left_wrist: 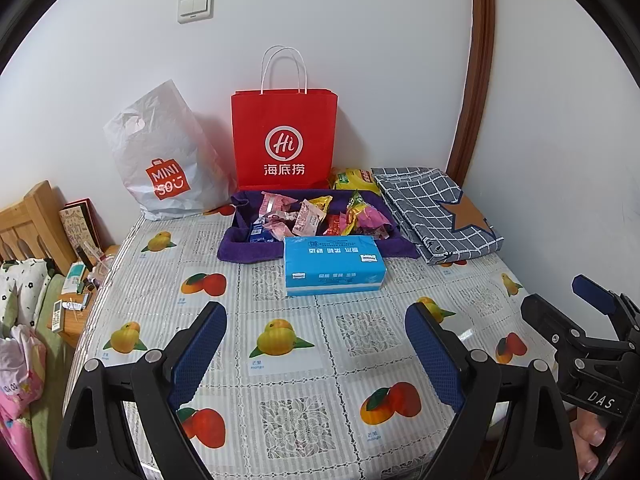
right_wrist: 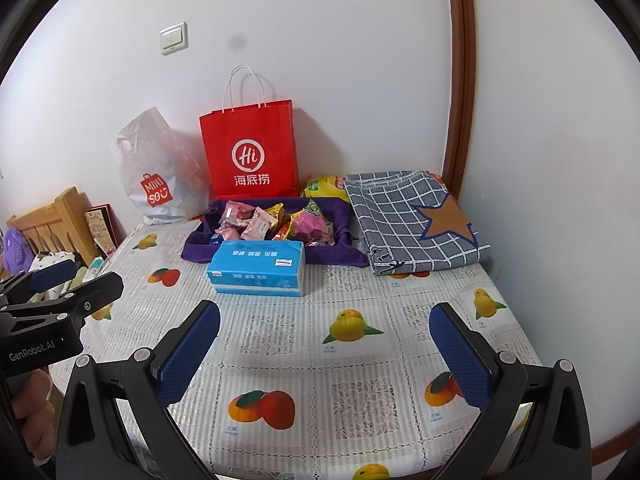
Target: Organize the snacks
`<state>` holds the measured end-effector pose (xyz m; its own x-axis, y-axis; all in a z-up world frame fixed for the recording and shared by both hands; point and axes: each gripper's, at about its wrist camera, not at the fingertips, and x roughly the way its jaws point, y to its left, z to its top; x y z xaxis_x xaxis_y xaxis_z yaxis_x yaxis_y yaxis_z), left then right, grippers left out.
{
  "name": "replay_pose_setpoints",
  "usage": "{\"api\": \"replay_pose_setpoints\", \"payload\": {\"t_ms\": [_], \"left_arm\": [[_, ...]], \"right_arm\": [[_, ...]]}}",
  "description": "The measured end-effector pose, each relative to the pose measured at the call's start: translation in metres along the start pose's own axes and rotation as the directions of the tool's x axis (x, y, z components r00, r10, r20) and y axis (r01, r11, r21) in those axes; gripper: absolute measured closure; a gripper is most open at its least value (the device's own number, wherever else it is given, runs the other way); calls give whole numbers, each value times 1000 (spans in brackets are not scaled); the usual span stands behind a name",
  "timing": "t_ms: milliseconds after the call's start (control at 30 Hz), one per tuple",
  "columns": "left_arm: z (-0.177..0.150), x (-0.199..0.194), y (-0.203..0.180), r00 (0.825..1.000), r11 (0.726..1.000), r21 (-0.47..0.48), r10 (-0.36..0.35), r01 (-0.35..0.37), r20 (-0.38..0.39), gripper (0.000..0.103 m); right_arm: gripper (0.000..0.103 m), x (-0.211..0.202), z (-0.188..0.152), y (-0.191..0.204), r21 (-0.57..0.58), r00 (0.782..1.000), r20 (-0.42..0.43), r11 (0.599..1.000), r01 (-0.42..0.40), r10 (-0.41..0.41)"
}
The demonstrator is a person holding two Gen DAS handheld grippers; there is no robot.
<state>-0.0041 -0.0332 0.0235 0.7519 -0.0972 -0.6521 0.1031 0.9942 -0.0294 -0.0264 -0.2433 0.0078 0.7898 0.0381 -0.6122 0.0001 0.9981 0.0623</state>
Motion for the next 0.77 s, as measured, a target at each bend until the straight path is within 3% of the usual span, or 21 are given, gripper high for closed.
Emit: {"api": "replay_pose_setpoints", "payload": {"t_ms": [767], "left_arm": [[0,-3,0,1000,1000,-10,12,-12,11,12]], "right_arm": [[0,0,3,7,-12,1000,8,1000,-13,13]]}}
